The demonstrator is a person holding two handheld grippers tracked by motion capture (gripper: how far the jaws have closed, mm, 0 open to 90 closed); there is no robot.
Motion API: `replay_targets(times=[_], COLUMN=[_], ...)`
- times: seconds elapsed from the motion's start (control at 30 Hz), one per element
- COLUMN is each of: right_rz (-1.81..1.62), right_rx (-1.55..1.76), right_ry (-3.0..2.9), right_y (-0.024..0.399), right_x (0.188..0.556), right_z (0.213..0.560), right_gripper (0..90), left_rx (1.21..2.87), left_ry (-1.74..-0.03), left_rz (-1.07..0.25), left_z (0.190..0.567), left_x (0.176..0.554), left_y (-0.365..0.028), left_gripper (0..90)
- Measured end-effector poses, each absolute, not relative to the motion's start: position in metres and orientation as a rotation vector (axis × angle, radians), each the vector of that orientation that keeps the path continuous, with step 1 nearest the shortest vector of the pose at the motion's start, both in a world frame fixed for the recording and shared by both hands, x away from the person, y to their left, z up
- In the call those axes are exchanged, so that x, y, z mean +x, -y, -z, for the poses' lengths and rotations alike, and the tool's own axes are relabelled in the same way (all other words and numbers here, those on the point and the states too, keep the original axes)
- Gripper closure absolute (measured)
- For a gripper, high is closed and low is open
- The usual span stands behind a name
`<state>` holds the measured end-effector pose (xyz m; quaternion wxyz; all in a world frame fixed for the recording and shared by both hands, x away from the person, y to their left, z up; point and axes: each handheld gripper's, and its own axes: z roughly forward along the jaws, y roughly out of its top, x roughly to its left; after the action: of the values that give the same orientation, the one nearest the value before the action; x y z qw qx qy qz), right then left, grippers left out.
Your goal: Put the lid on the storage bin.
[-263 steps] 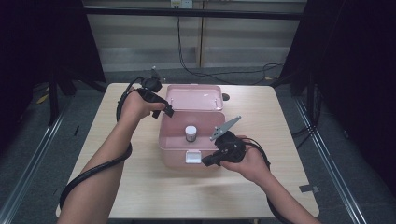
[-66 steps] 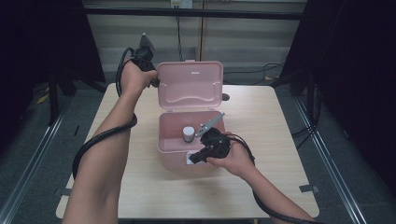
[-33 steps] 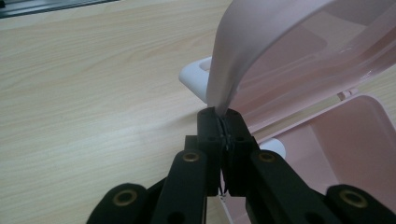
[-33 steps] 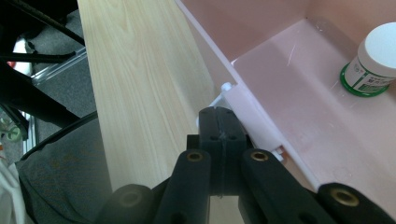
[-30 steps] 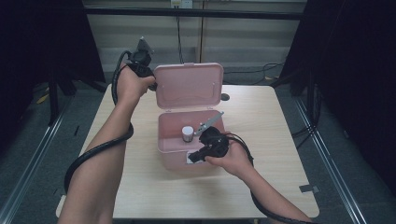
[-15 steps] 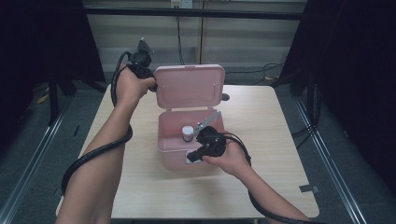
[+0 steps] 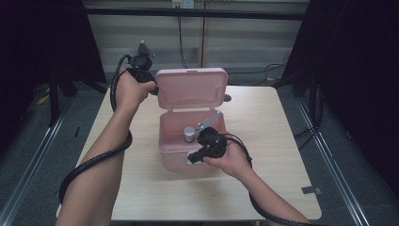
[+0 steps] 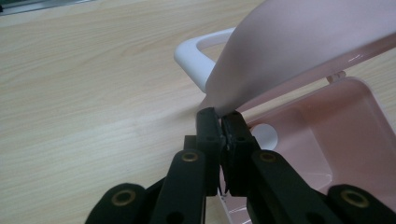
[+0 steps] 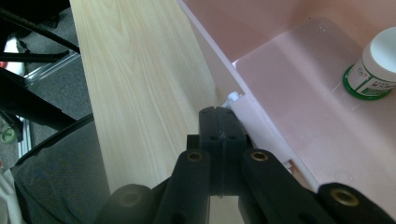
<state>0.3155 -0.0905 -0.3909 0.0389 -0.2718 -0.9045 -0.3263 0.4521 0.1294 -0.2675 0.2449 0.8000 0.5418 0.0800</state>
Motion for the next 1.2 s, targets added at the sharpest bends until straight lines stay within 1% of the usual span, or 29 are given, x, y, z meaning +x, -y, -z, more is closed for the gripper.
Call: replay_targets(times=[0.8,0.83,0.87,0.9,0.93,0.97,1.03,1.2], right_rz=[1.018,1.018,1.019,1.020,1.007,1.005,1.006,1.003], right_rx=[-0.837,-0.836,-0.845,-0.849,-0.864,-0.866,-0.864,-0.856], right_ry=[2.752,2.751,2.744,2.744,2.735,2.732,2.729,2.739], right_y=[0.091,0.091,0.091,0.091,0.091,0.091,0.091,0.091], right_x=[0.317,0.317,0.317,0.317,0.317,0.317,0.317,0.317], right_z=[0.392,0.392,0.392,0.392,0.391,0.391,0.391,0.391], right_gripper=[90.0,90.0,90.0,90.0,90.0,90.0,90.0,90.0], left_rx=[2.150,2.161,2.152,2.140,2.125,2.131,2.153,2.187], left_ry=[-1.464,-1.464,-1.464,-1.461,-1.457,-1.452,-1.439,-1.453], left_rz=[-0.224,-0.218,-0.207,-0.172,-0.173,-0.206,-0.182,-0.191], left_z=[0.272,0.272,0.273,0.273,0.273,0.273,0.273,0.271], left_x=[0.434,0.433,0.433,0.433,0.432,0.431,0.431,0.431], left_y=[-0.133,-0.134,-0.135,-0.136,-0.136,-0.135,-0.132,-0.132], left_gripper=[86.6,86.8,90.0,90.0,90.0,90.0,90.0,90.0])
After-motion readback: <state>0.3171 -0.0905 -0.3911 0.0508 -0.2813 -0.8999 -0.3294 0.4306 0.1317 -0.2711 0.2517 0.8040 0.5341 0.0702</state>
